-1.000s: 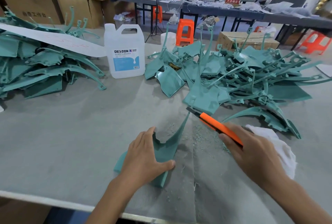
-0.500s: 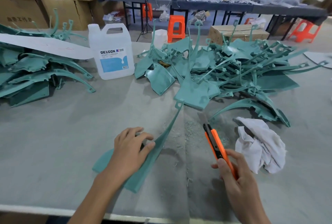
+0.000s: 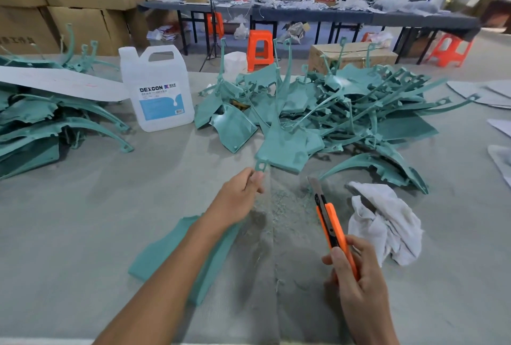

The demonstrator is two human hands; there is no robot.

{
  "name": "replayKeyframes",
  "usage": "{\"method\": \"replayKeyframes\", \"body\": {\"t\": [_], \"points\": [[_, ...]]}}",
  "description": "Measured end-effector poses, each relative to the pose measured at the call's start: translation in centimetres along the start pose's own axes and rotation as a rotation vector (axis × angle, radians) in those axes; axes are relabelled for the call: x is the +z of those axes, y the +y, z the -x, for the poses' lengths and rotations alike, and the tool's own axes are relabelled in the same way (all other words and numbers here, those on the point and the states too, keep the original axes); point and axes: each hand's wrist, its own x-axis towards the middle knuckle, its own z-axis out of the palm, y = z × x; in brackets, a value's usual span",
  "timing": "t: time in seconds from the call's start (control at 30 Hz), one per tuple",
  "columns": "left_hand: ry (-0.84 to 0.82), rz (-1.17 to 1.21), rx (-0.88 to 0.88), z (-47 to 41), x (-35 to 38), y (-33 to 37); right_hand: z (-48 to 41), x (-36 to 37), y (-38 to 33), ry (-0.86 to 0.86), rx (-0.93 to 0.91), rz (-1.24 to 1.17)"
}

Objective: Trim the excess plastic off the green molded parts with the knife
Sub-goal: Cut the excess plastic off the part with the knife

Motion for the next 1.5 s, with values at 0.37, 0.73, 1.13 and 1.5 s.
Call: {"method": "replayKeyframes", "body": {"t": [0.37, 0.73, 1.13, 1.5], "points": [[0.031, -0.605, 0.138, 0.4, -0.5, -2.9, -0.8, 0.3, -0.8, -0.063, 0.027, 0.058], [-0.074, -1.043, 0.249, 1.2, -1.5, -5.6, -4.7, 2.8, -2.4, -0.241, -0.028, 0.175], [-0.034, -1.061, 0.341, 1.1, -1.7, -6.5, -5.5, 3.2, -2.5, -0.292, -0.094, 0.335], [-0.002, -1.003, 0.405, 1.0, -1.9, -7.2, -5.6, 3.3, -1.7, -0.297, -0.134, 0.310]]}}
